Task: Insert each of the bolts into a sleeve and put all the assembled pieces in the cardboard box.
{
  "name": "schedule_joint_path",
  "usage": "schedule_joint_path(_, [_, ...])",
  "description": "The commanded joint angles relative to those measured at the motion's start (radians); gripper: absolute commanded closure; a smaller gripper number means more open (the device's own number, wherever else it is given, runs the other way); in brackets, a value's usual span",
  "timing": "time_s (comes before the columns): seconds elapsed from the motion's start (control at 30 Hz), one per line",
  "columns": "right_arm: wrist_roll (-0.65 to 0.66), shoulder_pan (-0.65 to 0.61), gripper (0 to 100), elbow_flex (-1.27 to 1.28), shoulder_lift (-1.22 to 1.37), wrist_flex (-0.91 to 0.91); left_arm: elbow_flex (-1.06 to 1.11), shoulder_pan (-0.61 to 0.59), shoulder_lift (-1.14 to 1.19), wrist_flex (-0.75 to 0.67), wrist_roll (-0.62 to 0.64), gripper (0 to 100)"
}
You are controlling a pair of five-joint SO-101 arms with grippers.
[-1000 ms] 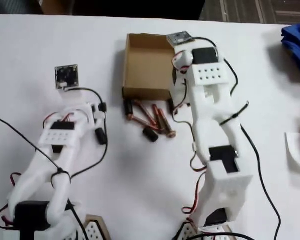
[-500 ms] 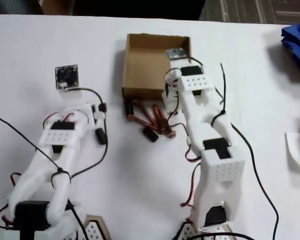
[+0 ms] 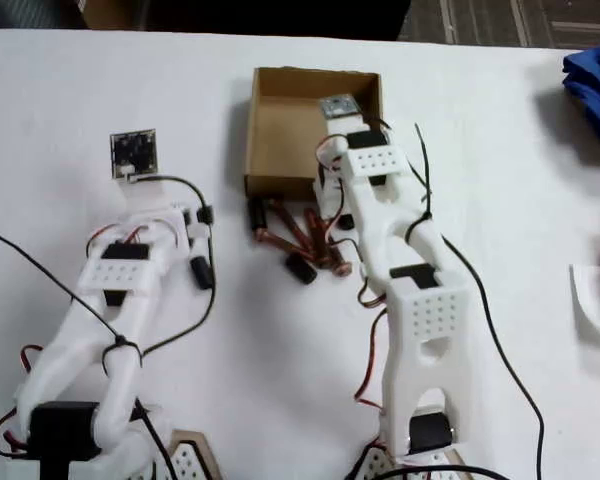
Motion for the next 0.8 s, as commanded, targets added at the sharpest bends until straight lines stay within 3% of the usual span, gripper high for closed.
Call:
schedule_joint_path(0.0, [-0.006,-0.012,90.0,-0.055,0.016,0.008,-0.005,0.002,0.000,-0.020,0.006,74])
schedule_joint_path(0.13, [-0.008,-0.002,98.9,-0.054,0.015,0.013,-0.005,0.002,0.000,-0.020,0.006,74])
schedule_joint_path(0.5, [-0.008,0.019,97.6,0.015,-0.061,0.093,-0.005,0.000,0.000,-0.020,0.006,74])
schedule_joint_path(0.63, [-0.006,0.016,97.5,0.253,-0.297,0.016,-0.005,0.000,0.000,-0.020,0.006,74])
schedule_joint_path(0.77, [0.002,0.012,97.5,0.713,-0.657,-0.239,-0.005,0.002,0.000,-0.020,0.006,74])
